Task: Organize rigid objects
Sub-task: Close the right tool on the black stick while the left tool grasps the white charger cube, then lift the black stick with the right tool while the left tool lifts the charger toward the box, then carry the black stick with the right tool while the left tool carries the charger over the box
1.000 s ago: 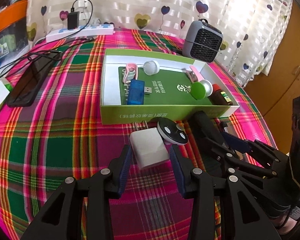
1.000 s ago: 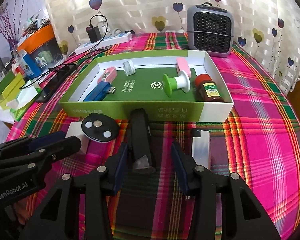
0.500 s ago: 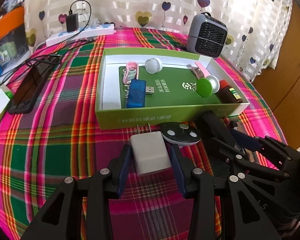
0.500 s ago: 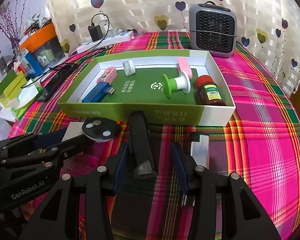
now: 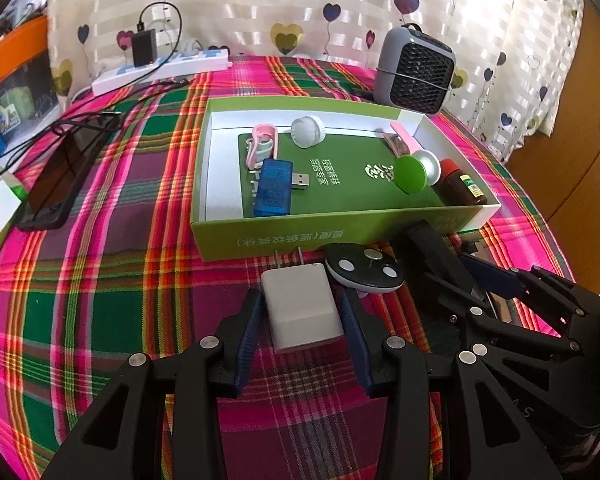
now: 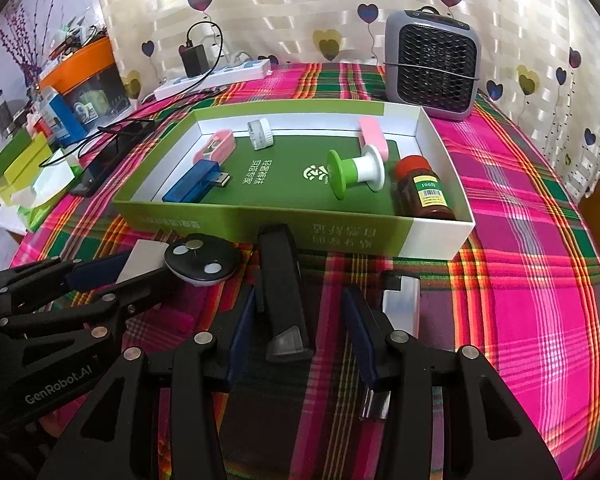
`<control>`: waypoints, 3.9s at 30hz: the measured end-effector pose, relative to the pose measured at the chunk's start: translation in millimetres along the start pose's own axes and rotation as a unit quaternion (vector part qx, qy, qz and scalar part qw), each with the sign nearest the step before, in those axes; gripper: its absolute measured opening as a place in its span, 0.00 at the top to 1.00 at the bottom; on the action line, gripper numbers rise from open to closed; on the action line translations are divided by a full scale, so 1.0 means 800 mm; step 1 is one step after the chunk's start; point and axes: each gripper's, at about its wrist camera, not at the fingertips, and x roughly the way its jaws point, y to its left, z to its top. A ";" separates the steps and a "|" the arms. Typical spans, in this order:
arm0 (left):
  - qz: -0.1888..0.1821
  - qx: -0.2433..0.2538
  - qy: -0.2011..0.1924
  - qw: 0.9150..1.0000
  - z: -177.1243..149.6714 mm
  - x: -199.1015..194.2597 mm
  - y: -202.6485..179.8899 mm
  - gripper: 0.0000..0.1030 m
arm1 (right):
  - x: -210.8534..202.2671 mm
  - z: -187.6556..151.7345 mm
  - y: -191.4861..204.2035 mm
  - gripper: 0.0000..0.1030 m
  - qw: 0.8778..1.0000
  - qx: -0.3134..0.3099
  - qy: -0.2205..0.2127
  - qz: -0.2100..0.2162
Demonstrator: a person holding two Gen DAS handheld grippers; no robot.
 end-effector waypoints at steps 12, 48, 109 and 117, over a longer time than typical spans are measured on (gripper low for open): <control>0.000 -0.004 -0.001 1.000 -0.001 -0.001 0.003 0.66 | -0.001 0.000 0.002 0.61 1.000 -0.004 0.000 0.001; 0.001 -0.009 -0.007 1.000 -0.006 -0.008 0.008 0.68 | -0.003 -0.002 0.007 0.76 1.000 -0.008 -0.001 0.005; -0.039 0.014 -0.044 0.998 0.087 -0.005 -0.005 0.68 | 0.005 0.109 -0.028 0.76 0.998 -0.025 -0.018 0.051; -0.035 0.015 -0.033 0.999 0.109 0.025 -0.003 0.68 | 0.041 0.130 -0.038 0.76 0.998 -0.031 0.003 0.055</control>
